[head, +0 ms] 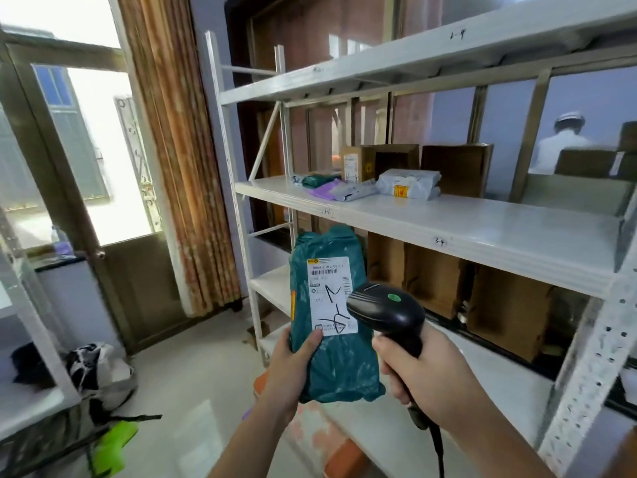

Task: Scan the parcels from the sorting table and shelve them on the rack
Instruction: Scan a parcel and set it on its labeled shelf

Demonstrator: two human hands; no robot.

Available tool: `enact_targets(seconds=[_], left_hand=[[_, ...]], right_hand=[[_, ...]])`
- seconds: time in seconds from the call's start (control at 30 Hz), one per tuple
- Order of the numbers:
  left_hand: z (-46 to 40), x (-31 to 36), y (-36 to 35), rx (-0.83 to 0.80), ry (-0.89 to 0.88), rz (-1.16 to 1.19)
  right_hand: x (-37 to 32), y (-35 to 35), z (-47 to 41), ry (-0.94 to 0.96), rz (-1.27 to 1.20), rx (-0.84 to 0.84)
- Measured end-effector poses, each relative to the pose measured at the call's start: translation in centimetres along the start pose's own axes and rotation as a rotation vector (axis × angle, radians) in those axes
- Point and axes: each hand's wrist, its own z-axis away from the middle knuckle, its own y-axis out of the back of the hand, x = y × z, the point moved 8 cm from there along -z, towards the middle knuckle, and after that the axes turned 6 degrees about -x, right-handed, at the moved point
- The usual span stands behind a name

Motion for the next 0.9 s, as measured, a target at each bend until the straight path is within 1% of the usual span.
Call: enact_targets(seconds=[0.13,0.3,0.57,0.9], left_hand=[[-4.4,2.9,1.8,0.011,-0.051,0.004],[-11.1,5.5,2.9,0.015,-0.105,0.012],[-22.3,9.6,0.3,-0.078,-0.178,0.014],[-34.8,11.7,-1.9,-0.225,-0.182,0.031]], right_hand=[[-1.9,-1.8,-4.3,0.03,-0.005,-0.009],[-3.0,-1.7,-10.6,0.054,0.019,-0.004],[-7.1,0.1,-21.0,0.192,0.023,0.048],[-8.1,0.2,-31.4,0.195,0.058,0.118]])
